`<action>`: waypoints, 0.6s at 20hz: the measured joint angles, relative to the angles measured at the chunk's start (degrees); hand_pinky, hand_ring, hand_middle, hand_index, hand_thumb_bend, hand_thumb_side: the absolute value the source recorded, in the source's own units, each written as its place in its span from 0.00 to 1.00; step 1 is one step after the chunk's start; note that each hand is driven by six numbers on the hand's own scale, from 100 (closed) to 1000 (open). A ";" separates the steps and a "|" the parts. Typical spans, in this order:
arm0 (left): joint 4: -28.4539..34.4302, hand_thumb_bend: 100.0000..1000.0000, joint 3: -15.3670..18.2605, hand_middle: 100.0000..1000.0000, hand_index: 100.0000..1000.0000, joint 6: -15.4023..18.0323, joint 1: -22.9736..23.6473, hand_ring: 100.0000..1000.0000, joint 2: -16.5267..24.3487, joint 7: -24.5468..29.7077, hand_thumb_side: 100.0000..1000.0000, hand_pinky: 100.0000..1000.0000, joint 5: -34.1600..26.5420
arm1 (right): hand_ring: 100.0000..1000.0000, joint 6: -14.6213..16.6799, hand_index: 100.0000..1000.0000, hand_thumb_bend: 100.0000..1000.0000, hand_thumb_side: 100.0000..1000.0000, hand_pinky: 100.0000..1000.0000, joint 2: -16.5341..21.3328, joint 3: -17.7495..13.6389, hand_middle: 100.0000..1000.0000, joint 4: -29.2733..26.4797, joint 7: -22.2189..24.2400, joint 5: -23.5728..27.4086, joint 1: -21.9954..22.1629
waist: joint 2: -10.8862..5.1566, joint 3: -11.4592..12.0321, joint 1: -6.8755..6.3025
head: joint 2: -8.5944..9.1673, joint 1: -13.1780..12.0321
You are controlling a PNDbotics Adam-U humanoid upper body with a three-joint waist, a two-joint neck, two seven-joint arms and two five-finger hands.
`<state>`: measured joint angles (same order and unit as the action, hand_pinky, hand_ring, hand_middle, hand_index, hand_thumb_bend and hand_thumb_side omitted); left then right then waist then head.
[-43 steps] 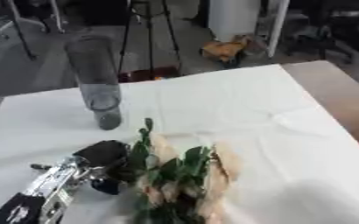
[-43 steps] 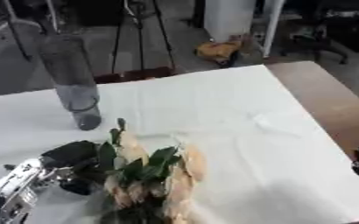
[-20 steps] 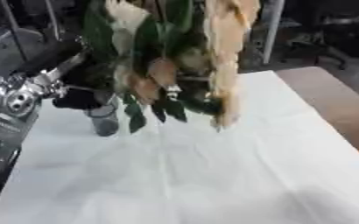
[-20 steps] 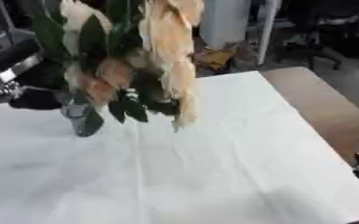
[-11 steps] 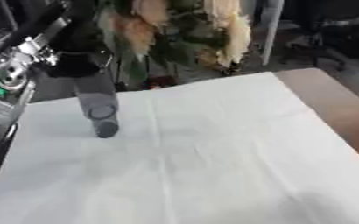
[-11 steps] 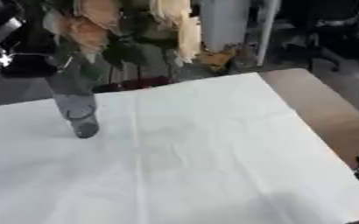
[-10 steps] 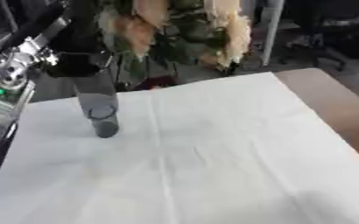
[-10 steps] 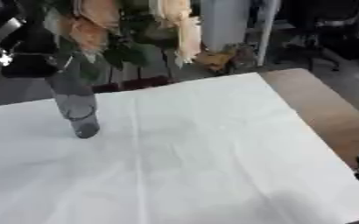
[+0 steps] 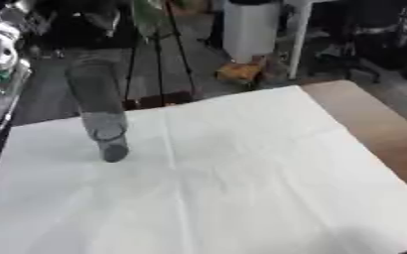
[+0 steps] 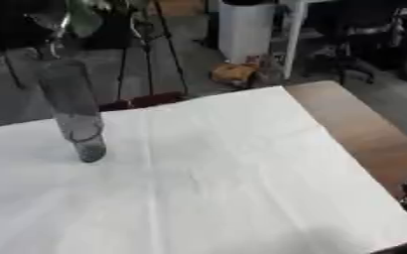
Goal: Arrange flowers into the vase.
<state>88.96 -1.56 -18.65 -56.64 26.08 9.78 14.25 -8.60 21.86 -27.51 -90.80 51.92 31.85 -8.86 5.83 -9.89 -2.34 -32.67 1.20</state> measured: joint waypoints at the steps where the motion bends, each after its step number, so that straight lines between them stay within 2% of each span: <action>1: -0.31 0.00 1.50 0.00 0.04 -0.08 0.00 0.00 0.00 -0.91 0.14 0.00 -0.91 | 0.16 -0.02 0.30 0.34 0.60 0.00 0.00 0.02 0.04 0.00 0.00 -0.01 -0.11 | 0.00 -0.06 0.00 | 0.01 -0.09; 5: -2.30 0.00 5.87 0.00 0.04 1.58 0.04 0.00 0.01 -4.35 0.14 0.00 -4.34 | 0.16 -0.12 0.30 0.34 0.60 0.00 0.00 0.18 0.04 0.00 0.06 -0.01 -0.23 | 0.00 -0.39 0.00 | 0.02 -0.34; 12: -5.78 0.00 5.66 0.00 0.04 5.81 0.17 0.00 0.06 -10.61 0.14 0.00 -10.60 | 0.16 -0.30 0.30 0.34 0.60 0.00 0.00 0.36 0.04 -0.01 0.12 -0.02 -0.24 | 0.00 -0.64 0.00 | 0.05 -0.56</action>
<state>83.18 4.10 -12.84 -56.48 26.14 -0.83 3.65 -8.91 21.86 -27.15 -90.81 52.04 31.83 -9.10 5.83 -10.53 -2.34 -32.61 0.64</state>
